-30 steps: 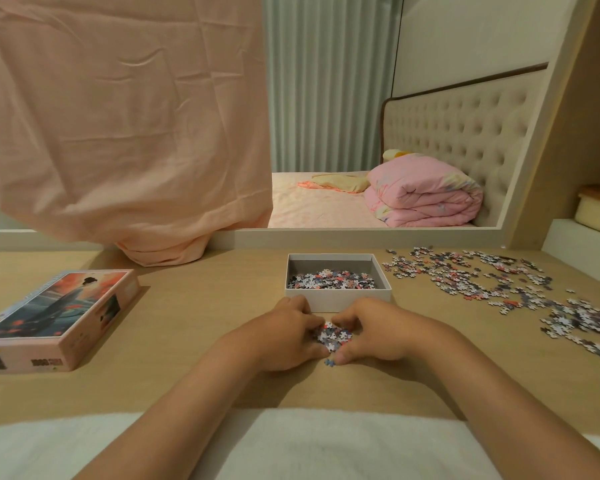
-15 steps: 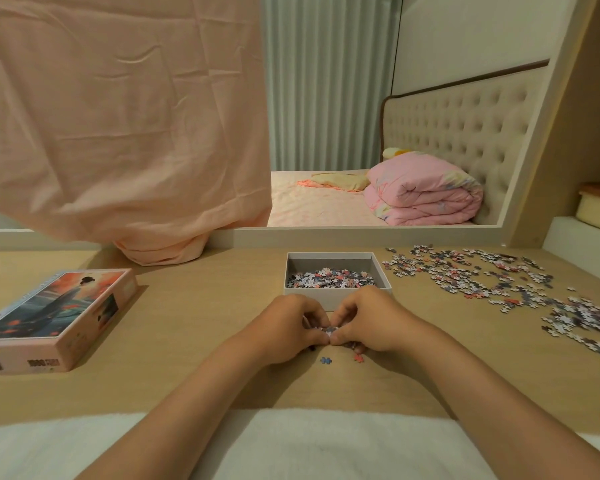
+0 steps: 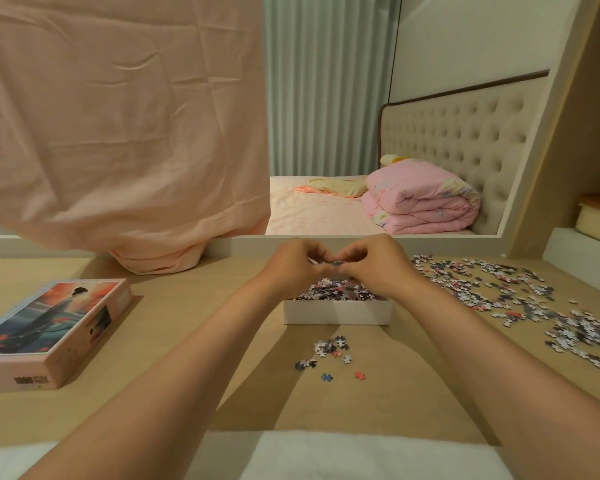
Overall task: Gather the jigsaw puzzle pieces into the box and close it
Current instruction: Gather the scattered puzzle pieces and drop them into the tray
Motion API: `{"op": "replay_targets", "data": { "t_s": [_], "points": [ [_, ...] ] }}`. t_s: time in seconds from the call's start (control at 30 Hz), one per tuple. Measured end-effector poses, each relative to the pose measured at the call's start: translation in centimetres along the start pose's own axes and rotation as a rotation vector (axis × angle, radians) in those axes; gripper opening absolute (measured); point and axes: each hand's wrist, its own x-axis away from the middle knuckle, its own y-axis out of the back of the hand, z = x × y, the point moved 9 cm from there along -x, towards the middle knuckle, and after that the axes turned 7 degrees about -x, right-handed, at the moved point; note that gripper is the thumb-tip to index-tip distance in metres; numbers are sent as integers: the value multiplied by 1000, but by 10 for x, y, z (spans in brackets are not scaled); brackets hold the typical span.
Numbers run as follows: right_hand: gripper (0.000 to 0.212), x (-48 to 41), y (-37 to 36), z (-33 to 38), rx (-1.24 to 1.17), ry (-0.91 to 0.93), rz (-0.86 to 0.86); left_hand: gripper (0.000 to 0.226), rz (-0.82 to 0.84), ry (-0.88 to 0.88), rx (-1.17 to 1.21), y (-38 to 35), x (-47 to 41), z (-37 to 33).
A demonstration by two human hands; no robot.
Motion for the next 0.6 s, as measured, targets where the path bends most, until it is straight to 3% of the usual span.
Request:
{"op": "replay_targets", "data": {
  "t_s": [0.13, 0.27, 0.33, 0.47, 0.53, 0.6],
  "points": [
    [29, 0, -17, -19, 213, 1, 200, 29, 70, -32, -304, -16, 4, 15],
    [29, 8, -3, -18, 152, 73, 97, 22, -77, -165, -331, -1, 19, 6],
    [25, 19, -1, -10, 145, 118, 83, 14, -69, -222, -291, 3, 30, -2],
    [22, 49, -20, -2, 248, 142, 290, 10, 209, -184, -283, -14, 58, 1],
    [26, 62, -37, -10, 341, 115, 439, 30, 385, -124, -371, -30, 73, 14],
    [33, 70, -50, -17, 445, 122, 526, 58, 448, -110, -458, -38, 83, 22]
  ]
}}
